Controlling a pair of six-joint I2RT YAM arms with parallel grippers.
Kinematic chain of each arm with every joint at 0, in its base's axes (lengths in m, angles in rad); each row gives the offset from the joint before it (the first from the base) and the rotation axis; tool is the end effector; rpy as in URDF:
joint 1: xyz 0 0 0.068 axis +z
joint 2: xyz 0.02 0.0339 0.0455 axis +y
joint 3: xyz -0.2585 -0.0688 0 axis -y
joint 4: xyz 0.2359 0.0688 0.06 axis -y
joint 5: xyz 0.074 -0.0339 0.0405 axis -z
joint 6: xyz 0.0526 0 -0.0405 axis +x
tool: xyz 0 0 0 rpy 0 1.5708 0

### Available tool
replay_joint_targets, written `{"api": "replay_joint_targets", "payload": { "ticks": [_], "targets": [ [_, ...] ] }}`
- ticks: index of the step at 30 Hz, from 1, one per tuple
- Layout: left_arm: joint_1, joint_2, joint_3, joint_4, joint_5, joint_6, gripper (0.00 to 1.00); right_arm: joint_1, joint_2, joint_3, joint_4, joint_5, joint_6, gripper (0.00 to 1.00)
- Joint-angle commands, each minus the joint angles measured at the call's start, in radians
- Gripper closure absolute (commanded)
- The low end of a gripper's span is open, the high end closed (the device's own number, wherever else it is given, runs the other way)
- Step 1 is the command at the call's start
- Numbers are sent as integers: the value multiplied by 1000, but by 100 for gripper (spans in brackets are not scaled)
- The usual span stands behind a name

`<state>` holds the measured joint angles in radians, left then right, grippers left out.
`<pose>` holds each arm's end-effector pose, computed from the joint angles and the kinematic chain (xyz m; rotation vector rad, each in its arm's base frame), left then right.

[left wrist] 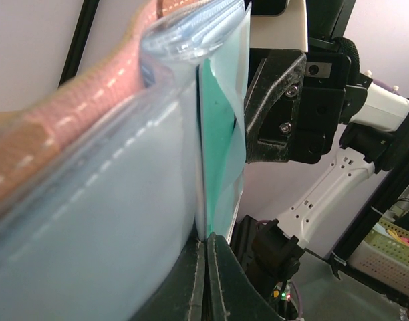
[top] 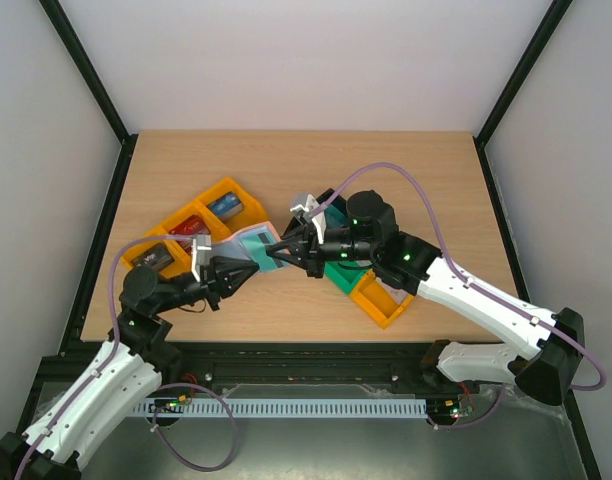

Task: Take the credit cards out of the card holder

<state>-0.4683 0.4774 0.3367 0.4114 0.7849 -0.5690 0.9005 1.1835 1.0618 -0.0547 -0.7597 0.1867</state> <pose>0.1077 -0.0962 0.2883 0.6604 1.3734 -1.3538 0.1420 0.2374 0.3641 -1.2144 1.5030 1.4200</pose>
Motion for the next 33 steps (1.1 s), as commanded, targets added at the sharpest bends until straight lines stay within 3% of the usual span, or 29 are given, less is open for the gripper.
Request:
{"api": "replay_joint_targets", "payload": {
  "ticks": [1, 7, 20, 29, 33],
  "targets": [
    [3, -25, 11, 37, -18, 10, 98, -2, -16, -16, 5, -47, -16, 96],
    [3, -45, 25, -45, -58, 71, 98, -10, -30, -23, 2, -20, -3, 94],
    [5, -37, 33, -63, -64, 96, 98, -10, -10, -28, 12, -38, 10, 78],
    [10, -53, 54, -155, -66, 167, 98, -22, -63, -29, -38, 2, -16, 97],
    [11, -55, 40, -144, -53, 171, 98, -27, -69, -38, 2, -19, 18, 98]
  ]
}}
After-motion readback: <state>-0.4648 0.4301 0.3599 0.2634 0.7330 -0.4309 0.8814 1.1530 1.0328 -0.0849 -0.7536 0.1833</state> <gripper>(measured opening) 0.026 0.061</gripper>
